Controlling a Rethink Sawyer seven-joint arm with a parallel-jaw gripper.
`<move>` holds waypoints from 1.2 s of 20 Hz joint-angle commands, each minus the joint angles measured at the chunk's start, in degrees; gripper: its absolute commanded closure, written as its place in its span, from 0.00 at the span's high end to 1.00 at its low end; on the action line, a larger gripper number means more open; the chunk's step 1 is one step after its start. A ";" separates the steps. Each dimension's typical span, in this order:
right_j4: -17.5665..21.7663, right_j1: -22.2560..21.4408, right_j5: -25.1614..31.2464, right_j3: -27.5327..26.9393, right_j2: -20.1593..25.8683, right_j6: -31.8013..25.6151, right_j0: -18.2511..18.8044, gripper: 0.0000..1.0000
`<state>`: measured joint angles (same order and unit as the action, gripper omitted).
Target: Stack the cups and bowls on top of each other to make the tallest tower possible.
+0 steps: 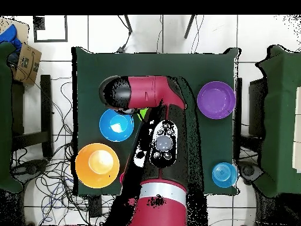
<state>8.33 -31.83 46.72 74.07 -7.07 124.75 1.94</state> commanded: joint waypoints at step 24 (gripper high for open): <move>1.04 3.41 11.80 -6.47 5.86 -2.94 -1.46 0.00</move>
<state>8.35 -31.38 52.25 71.74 -7.03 124.75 1.45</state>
